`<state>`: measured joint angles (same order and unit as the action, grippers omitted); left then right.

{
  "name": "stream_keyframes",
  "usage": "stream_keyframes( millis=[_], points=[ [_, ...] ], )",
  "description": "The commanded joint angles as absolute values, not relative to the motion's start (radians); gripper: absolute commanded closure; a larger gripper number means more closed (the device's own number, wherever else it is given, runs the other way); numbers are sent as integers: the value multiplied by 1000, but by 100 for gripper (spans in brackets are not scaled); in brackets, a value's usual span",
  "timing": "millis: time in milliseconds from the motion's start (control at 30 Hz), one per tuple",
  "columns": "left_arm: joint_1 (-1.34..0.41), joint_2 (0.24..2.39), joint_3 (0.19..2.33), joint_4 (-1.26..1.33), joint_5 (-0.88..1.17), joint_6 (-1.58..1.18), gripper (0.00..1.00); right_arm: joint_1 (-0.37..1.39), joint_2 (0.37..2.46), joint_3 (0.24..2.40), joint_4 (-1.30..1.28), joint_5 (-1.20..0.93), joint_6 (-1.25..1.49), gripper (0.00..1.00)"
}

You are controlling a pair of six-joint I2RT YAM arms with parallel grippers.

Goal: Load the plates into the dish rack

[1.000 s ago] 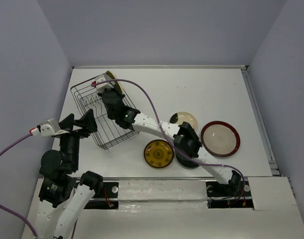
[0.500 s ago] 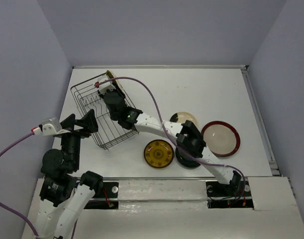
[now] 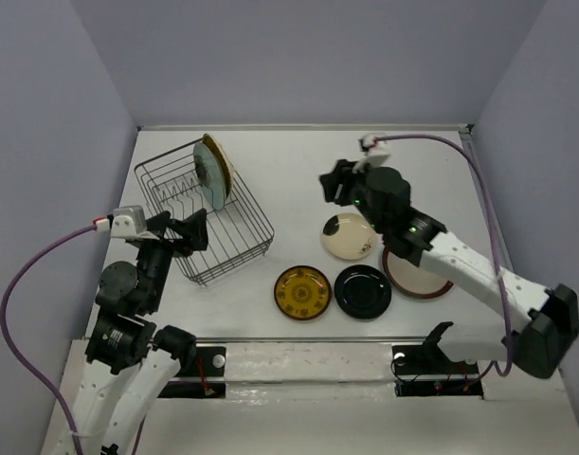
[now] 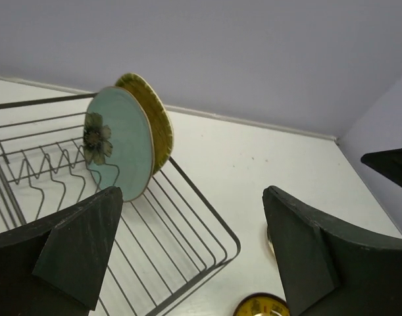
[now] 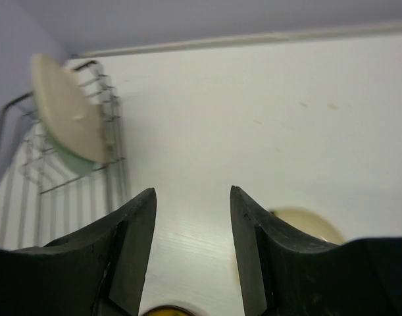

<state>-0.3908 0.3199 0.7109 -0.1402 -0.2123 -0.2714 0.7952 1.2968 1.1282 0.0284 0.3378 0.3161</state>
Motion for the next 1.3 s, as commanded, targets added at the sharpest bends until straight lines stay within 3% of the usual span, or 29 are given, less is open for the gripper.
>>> stream_keyframes(
  millis=[0, 100, 167, 267, 500, 767, 1267],
  points=[
    [-387, 383, 696, -68, -26, -270, 1, 518, 999, 764, -87, 210, 624, 46],
    [-385, 391, 695, -57, -5, -268, 1, 321, 797, 603, -188, 219, 728, 45],
    [-388, 385, 693, -54, -5, -267, 1, 255, 671, 568, -295, 253, 759, 37],
    [-406, 371, 693, -57, -5, -259, 1, 140, 647, 554, -432, 305, 785, 26],
    [-469, 328, 699, -86, -38, -241, 1, -73, 707, 549, -623, 379, 899, 15],
    [-551, 275, 706, -106, -80, -229, 1, -187, 767, 549, -752, 364, 1008, 14],
    [-584, 224, 715, -124, -156, -222, 1, -227, 945, 433, -628, 144, 1129, 19]
  ],
)
